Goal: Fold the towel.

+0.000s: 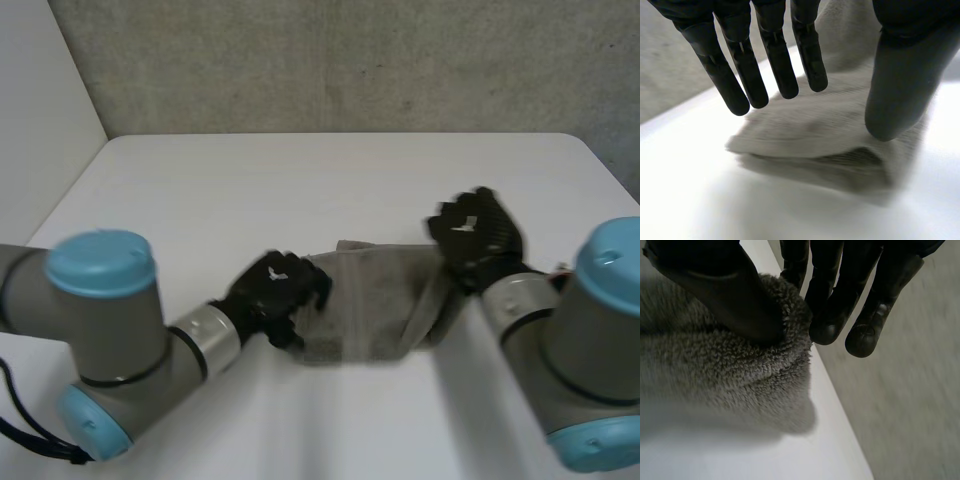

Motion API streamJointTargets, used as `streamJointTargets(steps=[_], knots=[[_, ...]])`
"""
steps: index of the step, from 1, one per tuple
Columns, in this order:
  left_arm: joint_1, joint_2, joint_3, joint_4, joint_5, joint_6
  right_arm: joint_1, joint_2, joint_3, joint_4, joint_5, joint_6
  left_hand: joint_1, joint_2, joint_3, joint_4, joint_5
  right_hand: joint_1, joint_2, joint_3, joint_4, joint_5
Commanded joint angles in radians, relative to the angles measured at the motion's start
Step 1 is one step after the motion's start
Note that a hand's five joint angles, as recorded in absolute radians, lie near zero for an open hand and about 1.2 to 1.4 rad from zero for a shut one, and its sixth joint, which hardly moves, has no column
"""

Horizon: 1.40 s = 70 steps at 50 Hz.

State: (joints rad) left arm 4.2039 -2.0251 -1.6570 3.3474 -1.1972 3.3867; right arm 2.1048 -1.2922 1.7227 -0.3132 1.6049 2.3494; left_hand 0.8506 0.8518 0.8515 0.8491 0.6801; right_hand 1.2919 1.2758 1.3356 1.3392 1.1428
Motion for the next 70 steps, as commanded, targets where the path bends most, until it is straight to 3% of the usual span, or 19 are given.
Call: streamJointTargets(steps=[1,5,7,11,12,13,14,15,21,28,32,36,46,50,56,70], knots=[[0.139,0.144,-0.013,0.001,-0.016,-0.042,0.216,0.143,-0.104,0.014,-0.037,-0.091,-0.217,-0.218,-0.218,-0.215,-0.221,0.104,0.120,0.061,0.057,0.079],[0.188,0.178,-0.010,0.004,-0.015,-0.102,0.248,0.205,-0.118,0.014,-0.099,-0.125,-0.317,-0.318,-0.318,-0.316,-0.321,0.104,0.120,0.061,0.057,0.079],[0.217,0.196,-0.006,0.004,-0.013,-0.159,0.259,0.247,-0.117,0.016,-0.187,-0.142,-0.320,-0.321,-0.321,-0.319,-0.324,0.104,0.120,0.061,0.057,0.079],[0.223,0.203,0.002,0.004,-0.013,-0.181,0.264,0.257,-0.104,0.016,-0.256,-0.147,-0.320,-0.321,-0.321,-0.319,-0.324,0.104,0.120,0.061,0.057,0.079],[0.219,0.203,0.005,0.006,-0.013,-0.181,0.259,0.249,-0.101,0.016,-0.272,-0.144,-0.320,-0.321,-0.321,-0.319,-0.324,-0.345,-0.329,-0.389,-0.392,-0.371],[0.219,0.203,0.005,0.006,-0.013,-0.181,0.259,0.249,-0.101,0.016,-0.272,-0.144,-0.320,-0.321,-0.321,-0.319,-0.324,-0.350,-0.334,-0.393,-0.397,-0.375],[0.214,0.203,0.009,0.006,-0.013,-0.181,0.251,0.235,-0.097,0.016,-0.273,-0.131,-0.320,-0.321,-0.321,-0.319,-0.324,-0.902,-0.886,-0.946,-0.949,-0.927],[0.209,0.203,0.019,0.007,-0.013,-0.185,0.247,0.214,-0.085,0.010,-0.272,-0.128,-0.320,-0.321,-0.321,-0.319,-0.324,-1.117,-1.101,-1.161,-1.165,-1.143],[0.191,0.190,0.052,0.007,-0.015,-0.191,0.239,0.105,-0.026,0.003,-0.270,-0.101,-0.317,-0.318,-0.318,-0.316,-0.321,-1.117,-1.101,-1.161,-1.165,-1.143],[0.070,0.105,0.143,0.009,-0.022,-0.220,0.100,-0.047,0.035,0.039,-0.209,0.059,-0.314,-0.315,-0.315,-0.313,-0.318,-1.117,-1.101,-1.161,-1.165,-1.143],[0.039,0.068,0.164,0.010,-0.048,-0.251,0.043,-0.072,0.025,0.097,-0.181,0.154,-0.314,-0.315,-0.315,-0.313,-0.318,-1.117,-1.101,-1.161,-1.165,-1.143],[-0.047,-0.001,0.207,0.009,-0.102,-0.297,-0.072,-0.076,-0.014,0.205,-0.161,0.287,-0.311,-0.312,-0.312,-0.310,-0.315,-1.117,-1.101,-1.161,-1.165,-1.143],[-0.137,-0.126,0.260,0.029,-0.208,-0.391,-0.154,0.059,-0.109,0.318,-0.189,0.508,-0.311,-0.312,-0.312,-0.310,-0.315,-1.117,-1.101,-1.161,-1.165,-1.143],[-0.150,-0.187,0.284,0.037,-0.262,-0.406,-0.160,0.131,-0.132,0.307,-0.249,0.589,-0.317,-0.318,-0.318,-0.316,-0.321,-1.117,-1.101,-1.161,-1.165,-1.143],[-0.151,-0.244,0.292,0.035,-0.280,-0.400,-0.146,0.220,-0.161,0.247,-0.321,0.689,-0.314,-0.315,-0.315,-0.313,-0.318,-1.117,-1.101,-1.161,-1.165,-1.143],[-0.094,-0.205,0.258,0.024,-0.280,-0.392,-0.137,0.313,-0.216,0.214,-0.324,0.719,-0.311,-0.312,-0.312,-0.310,-0.315,-1.117,-1.101,-1.161,-1.165,-1.143]])
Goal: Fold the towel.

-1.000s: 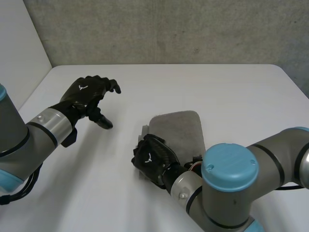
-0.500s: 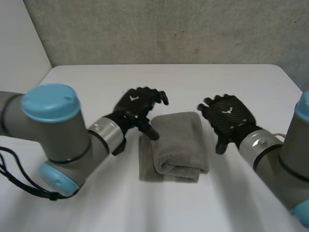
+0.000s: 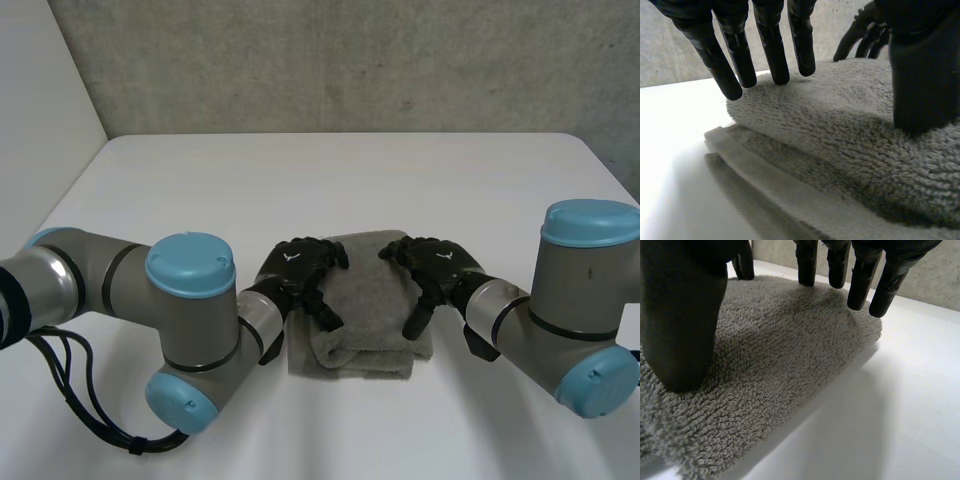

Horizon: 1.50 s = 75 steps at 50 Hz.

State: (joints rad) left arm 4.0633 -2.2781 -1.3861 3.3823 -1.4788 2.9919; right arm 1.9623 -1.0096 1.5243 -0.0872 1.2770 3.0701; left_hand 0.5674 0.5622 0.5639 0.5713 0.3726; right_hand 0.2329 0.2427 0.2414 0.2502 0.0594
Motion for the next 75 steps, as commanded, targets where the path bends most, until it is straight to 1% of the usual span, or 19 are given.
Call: streamJointTargets(steps=[1,15,20,22,23,25,26,27,28,30,31,33,38,44,47,52,57,65,75], knots=[[0.046,0.048,-0.013,-0.011,0.002,0.002,0.006,0.031,-0.018,-0.012,0.004,-0.002,-0.028,-0.023,-0.025,-0.032,-0.008,-0.058,-0.068,-0.067,-0.076,-0.059],[0.048,0.080,-0.040,-0.012,0.003,0.002,0.009,0.016,-0.053,0.004,0.013,-0.010,-0.037,-0.032,-0.033,-0.041,-0.017,-0.058,-0.068,-0.067,-0.076,-0.059],[0.059,0.183,-0.045,-0.035,0.005,0.002,0.003,-0.107,-0.056,0.060,0.028,-0.030,-0.069,-0.064,-0.066,-0.073,-0.049,-0.058,-0.068,-0.067,-0.076,-0.059],[0.091,0.291,-0.056,-0.050,0.003,0.001,-0.006,-0.244,-0.050,0.069,0.062,-0.019,-0.110,-0.105,-0.106,-0.114,-0.090,-0.058,-0.068,-0.067,-0.076,-0.059],[0.091,0.292,-0.056,-0.050,0.003,0.001,-0.006,-0.245,-0.050,0.069,0.062,-0.019,-0.110,-0.105,-0.107,-0.114,-0.090,-0.058,-0.068,-0.067,-0.076,-0.059],[0.140,0.414,-0.067,-0.061,0.003,-0.001,-0.049,-0.398,-0.049,0.070,0.144,-0.017,-0.242,-0.236,-0.238,-0.245,-0.221,-0.058,-0.068,-0.067,-0.076,-0.059],[0.140,0.414,-0.067,-0.061,0.003,-0.001,-0.049,-0.399,-0.049,0.070,0.145,-0.018,-0.242,-0.237,-0.239,-0.246,-0.222,-0.058,-0.068,-0.067,-0.076,-0.059],[0.167,0.477,-0.073,-0.069,0.005,-0.002,-0.080,-0.459,-0.047,0.072,0.200,-0.022,-0.303,-0.298,-0.300,-0.307,-0.283,-0.058,-0.068,-0.067,-0.076,-0.059],[0.167,0.477,-0.073,-0.069,0.005,-0.002,-0.080,-0.460,-0.047,0.072,0.200,-0.022,-0.304,-0.299,-0.300,-0.308,-0.284,-0.058,-0.068,-0.067,-0.076,-0.059],[0.225,0.581,-0.093,-0.098,0.008,-0.002,-0.117,-0.539,-0.053,0.090,0.273,-0.027,-0.324,-0.319,-0.321,-0.328,-0.304,-0.058,-0.068,-0.067,-0.076,-0.059],[0.226,0.582,-0.093,-0.098,0.008,-0.002,-0.117,-0.540,-0.053,0.090,0.274,-0.027,-0.324,-0.319,-0.321,-0.328,-0.304,-0.058,-0.068,-0.067,-0.076,-0.059],[0.278,0.656,-0.113,-0.148,0.009,-0.001,-0.129,-0.590,-0.044,0.138,0.274,-0.028,-0.330,-0.325,-0.327,-0.334,-0.310,-0.058,-0.068,-0.067,-0.076,-0.059],[0.309,0.719,-0.126,-0.242,0.009,-0.001,-0.135,-0.609,-0.023,0.220,0.260,-0.028,-0.357,-0.351,-0.353,-0.361,-0.336,-0.058,-0.068,-0.067,-0.076,-0.059],[0.309,0.739,-0.157,-0.293,0.005,0.002,-0.137,-0.612,0.028,0.241,0.257,-0.051,-0.366,-0.360,-0.362,-0.370,-0.345,-0.058,-0.068,-0.067,-0.076,-0.059],[0.309,0.744,-0.169,-0.293,0.005,0.010,-0.138,-0.610,0.039,0.248,0.258,-0.062,-0.366,-0.360,-0.362,-0.370,-0.345,-0.058,-0.068,-0.067,-0.076,-0.059],[0.309,0.763,-0.226,-0.288,0.000,0.102,-0.138,-0.613,0.074,0.239,0.257,-0.080,-0.366,-0.360,-0.362,-0.370,-0.345,-0.058,-0.068,-0.067,-0.076,-0.059],[0.304,0.759,-0.248,-0.285,-0.017,0.153,-0.138,-0.613,0.085,0.238,0.257,-0.080,-0.369,-0.363,-0.365,-0.372,-0.348,-0.058,-0.068,-0.067,-0.076,-0.059],[0.295,0.749,-0.252,-0.285,-0.055,0.159,-0.137,-0.613,0.088,0.236,0.260,-0.080,-0.369,-0.363,-0.365,-0.372,-0.348,-0.058,-0.068,-0.067,-0.076,-0.059],[0.296,0.747,-0.252,-0.279,-0.051,0.148,-0.131,-0.613,0.080,0.219,0.258,-0.076,-0.369,-0.363,-0.365,-0.372,-0.348,-0.058,-0.068,-0.067,-0.076,-0.059]])
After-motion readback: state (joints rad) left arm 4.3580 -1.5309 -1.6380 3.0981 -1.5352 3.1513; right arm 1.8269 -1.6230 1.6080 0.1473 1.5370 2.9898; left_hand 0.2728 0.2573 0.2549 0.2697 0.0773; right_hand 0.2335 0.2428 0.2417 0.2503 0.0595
